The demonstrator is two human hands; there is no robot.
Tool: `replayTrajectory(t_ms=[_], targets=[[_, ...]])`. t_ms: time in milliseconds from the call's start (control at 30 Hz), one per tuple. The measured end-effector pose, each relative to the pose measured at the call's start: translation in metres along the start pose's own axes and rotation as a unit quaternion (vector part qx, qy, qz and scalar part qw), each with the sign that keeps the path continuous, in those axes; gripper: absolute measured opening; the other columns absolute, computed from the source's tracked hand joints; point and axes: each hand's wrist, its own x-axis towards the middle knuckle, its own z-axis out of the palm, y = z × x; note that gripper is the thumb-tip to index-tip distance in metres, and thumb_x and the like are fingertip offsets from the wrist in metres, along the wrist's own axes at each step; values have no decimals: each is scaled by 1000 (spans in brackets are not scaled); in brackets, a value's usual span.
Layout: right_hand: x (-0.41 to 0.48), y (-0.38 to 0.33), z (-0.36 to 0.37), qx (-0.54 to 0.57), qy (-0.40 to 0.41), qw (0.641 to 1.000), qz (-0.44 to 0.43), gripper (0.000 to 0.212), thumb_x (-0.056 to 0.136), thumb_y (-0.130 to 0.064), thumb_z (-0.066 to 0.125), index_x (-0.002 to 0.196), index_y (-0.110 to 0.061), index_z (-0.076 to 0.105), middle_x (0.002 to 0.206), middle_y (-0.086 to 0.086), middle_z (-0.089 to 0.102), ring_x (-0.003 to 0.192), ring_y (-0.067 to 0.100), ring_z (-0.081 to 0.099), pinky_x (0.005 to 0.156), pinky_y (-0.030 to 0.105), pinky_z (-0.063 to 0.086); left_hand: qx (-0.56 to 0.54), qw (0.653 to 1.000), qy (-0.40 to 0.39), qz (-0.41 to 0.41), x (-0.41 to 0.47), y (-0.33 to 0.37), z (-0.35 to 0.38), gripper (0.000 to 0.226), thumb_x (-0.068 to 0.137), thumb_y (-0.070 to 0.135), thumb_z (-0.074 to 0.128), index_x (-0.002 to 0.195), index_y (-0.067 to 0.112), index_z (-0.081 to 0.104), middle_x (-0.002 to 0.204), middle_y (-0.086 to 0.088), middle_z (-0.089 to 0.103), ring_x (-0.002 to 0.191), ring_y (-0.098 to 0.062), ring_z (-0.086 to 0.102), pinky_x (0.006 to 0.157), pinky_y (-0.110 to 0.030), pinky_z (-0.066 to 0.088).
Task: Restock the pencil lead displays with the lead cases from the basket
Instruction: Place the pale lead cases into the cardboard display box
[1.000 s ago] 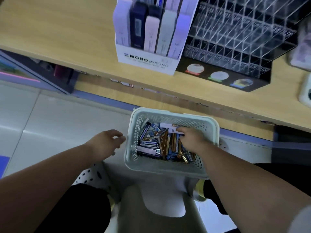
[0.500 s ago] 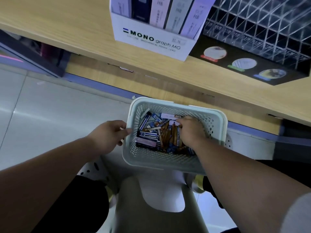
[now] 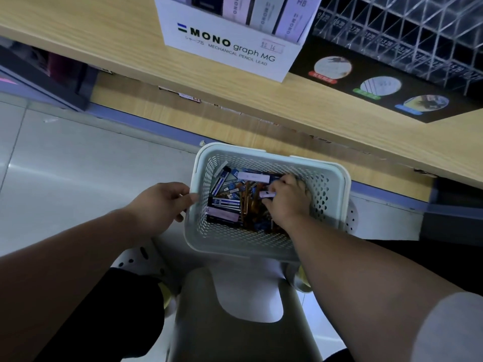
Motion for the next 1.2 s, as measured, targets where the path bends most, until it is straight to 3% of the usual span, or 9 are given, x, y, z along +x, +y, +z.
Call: replayTrajectory(t_ms=[200,333,467,533,600,700,867,1033,1200], targets=[[0,-3,-1,29,76,996,-44,20,87,-40,74,101,-25,76,116,-7,61,116,24,46,95,39,27,4,1000,0,7,1,-1,-1,29,96,43,60,85,18,70,81,2,72,79,-20,69,65,-29,46],[3,-13,-2,30,124,984,-128,15,85,-28,78,92,-14,76,101,1,72,98,31,62,87,39,39,1,1000,1,9,1,-2,-1,27,96,41,61,85,18,70,81,1,72,80,-21,69,64,-28,45],[11,-25,2,29,18,981,-190,19,96,-31,65,110,-21,73,143,-2,59,128,27,53,103,40,38,9,1000,6,13,2,-3,0,27,97,39,60,85,17,69,82,0,72,80,-20,70,66,-29,47],[12,-30,8,22,-7,983,-181,29,100,-34,59,123,-20,68,150,-3,52,134,24,44,107,39,35,15,1000,6,15,2,-4,0,27,97,40,59,83,19,69,82,1,73,79,-19,70,66,-29,47],[14,-37,9,47,9,986,-159,30,100,-32,59,125,-17,65,138,0,60,126,27,47,102,38,36,19,1000,5,15,3,-5,0,27,97,41,58,83,21,69,82,2,72,78,-17,70,66,-30,48],[18,-43,5,49,34,989,-135,18,98,-27,59,110,-16,65,112,2,66,109,28,53,87,36,37,14,1000,4,16,4,-6,0,27,97,41,59,84,20,69,83,1,73,78,-17,70,65,-29,47],[21,-42,2,32,11,993,-112,9,99,-20,55,95,-17,63,98,6,71,99,29,53,71,33,29,10,1000,0,11,6,-8,-2,24,96,41,60,87,21,70,83,2,73,80,-19,70,67,-29,48],[29,-39,5,-11,-47,992,-120,34,101,-19,52,134,-23,60,131,1,60,117,30,49,90,38,37,12,1000,-4,18,6,-8,-2,28,97,41,59,84,19,71,82,1,72,81,-21,69,62,-26,45],[28,-43,12,-61,-68,991,-95,41,95,-16,61,135,-24,57,134,2,53,120,30,47,99,42,38,13,1000,-3,14,7,-8,-2,27,97,41,59,86,19,71,84,0,72,82,-23,69,65,-27,47]])
